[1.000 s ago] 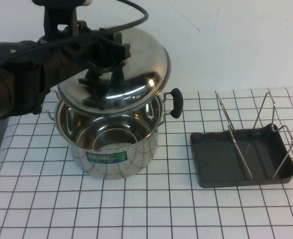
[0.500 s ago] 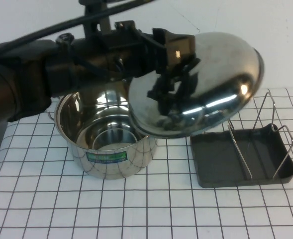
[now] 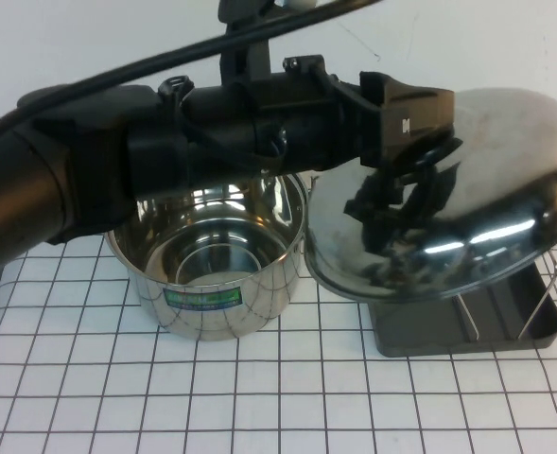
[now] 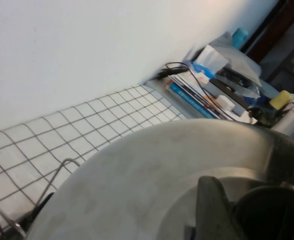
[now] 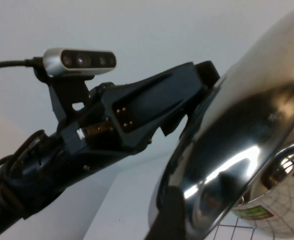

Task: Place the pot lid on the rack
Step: Hand over the pot lid

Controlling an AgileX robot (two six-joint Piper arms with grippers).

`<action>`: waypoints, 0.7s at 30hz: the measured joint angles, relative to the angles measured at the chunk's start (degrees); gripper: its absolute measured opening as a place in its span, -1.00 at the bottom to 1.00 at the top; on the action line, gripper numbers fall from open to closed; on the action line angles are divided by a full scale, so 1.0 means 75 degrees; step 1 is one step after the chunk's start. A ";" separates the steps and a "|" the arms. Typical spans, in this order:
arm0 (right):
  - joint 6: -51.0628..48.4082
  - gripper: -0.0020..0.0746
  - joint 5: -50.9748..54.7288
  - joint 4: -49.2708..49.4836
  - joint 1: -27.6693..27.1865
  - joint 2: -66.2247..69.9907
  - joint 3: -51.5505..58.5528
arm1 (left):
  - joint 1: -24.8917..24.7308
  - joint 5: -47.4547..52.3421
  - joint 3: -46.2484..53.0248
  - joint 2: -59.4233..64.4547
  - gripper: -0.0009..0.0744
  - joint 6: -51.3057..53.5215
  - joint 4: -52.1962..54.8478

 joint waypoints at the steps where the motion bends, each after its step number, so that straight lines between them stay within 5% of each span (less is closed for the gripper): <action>1: 0.0037 0.67 0.0000 0.0000 0.0000 0.0000 0.0000 | 0.0000 0.0104 0.0000 0.0000 -0.12 -0.0053 0.0000; 21: 0.1539 0.37 0.0255 0.0034 0.0000 0.1065 -0.0863 | 0.0000 0.0769 -0.0013 0.0000 -0.12 -0.0015 0.0029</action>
